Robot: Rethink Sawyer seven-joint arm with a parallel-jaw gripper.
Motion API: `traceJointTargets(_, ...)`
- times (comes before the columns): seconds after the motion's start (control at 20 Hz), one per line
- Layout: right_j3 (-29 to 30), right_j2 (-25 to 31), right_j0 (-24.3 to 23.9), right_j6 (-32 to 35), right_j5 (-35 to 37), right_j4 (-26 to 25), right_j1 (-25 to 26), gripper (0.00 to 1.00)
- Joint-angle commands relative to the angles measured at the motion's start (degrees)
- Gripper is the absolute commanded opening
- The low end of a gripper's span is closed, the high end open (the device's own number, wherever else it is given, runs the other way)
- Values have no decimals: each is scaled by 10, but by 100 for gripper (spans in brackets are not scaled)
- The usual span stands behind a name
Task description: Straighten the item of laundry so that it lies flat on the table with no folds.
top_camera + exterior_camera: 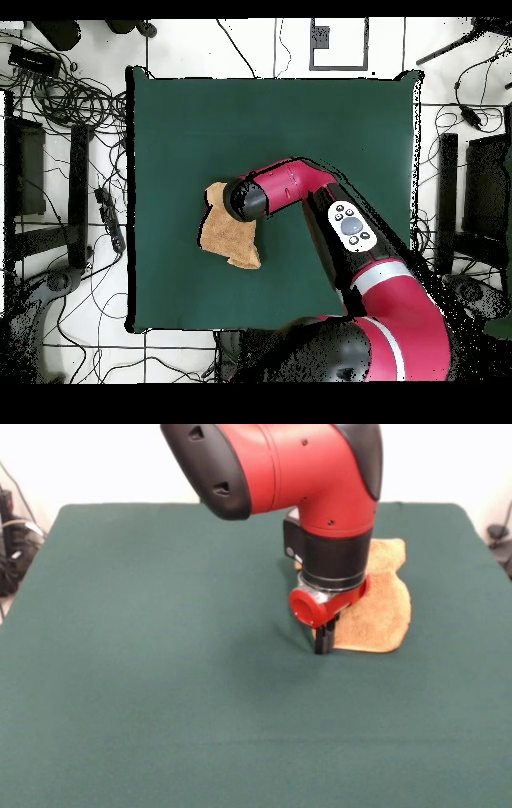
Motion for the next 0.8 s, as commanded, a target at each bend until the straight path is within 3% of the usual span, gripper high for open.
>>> traceJointTargets(0.05,-95,-25,16,1,-163,-103,213,0)
traceJointTargets(0.8,-95,-22,12,-5,-165,-104,216,0)
